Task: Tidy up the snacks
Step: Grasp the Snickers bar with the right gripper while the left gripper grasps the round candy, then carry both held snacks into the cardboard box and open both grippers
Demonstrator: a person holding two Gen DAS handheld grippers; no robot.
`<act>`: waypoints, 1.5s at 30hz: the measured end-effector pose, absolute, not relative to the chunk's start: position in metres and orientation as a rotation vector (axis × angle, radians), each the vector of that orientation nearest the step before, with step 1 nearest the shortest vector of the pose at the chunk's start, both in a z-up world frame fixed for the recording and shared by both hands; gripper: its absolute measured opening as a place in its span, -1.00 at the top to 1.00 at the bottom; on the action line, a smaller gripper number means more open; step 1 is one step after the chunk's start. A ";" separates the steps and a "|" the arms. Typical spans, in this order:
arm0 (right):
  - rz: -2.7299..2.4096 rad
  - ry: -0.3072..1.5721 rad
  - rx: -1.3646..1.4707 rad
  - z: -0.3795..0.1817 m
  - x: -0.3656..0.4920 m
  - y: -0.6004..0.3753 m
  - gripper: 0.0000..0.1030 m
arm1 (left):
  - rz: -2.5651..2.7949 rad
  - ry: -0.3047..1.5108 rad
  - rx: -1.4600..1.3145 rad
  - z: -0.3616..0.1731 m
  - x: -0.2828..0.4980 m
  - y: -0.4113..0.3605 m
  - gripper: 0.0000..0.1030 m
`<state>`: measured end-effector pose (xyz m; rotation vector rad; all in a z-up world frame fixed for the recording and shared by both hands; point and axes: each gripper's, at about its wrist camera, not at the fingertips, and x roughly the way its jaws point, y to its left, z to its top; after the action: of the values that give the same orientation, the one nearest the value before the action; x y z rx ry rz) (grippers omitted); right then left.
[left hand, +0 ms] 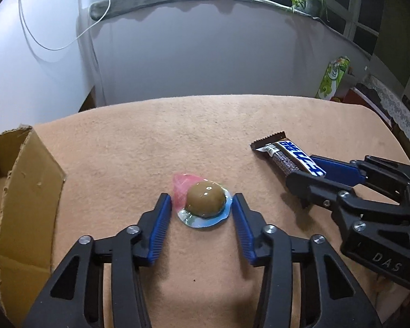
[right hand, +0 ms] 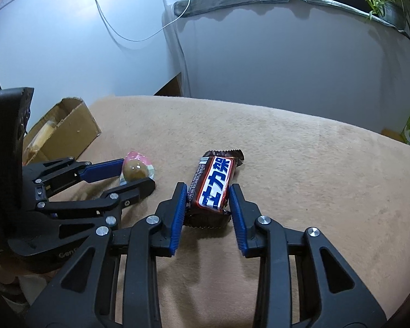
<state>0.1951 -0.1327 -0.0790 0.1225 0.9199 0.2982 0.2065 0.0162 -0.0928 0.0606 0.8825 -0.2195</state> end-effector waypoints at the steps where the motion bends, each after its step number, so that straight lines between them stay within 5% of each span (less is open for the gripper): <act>1: 0.297 0.921 0.125 -0.079 0.195 -0.133 0.35 | -0.217 0.880 0.058 -0.093 0.207 0.017 0.22; 14: 0.290 0.891 0.147 -0.077 0.192 -0.138 0.36 | -0.188 0.832 0.035 -0.087 0.201 0.022 0.42; 45: 0.230 0.696 0.129 -0.005 0.116 -0.128 0.44 | -0.183 0.428 0.092 0.033 0.067 0.037 0.42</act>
<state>0.1161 -0.1282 -0.0053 0.1294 0.6963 0.2300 0.0673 0.0374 0.0334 0.0923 0.4283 -0.1834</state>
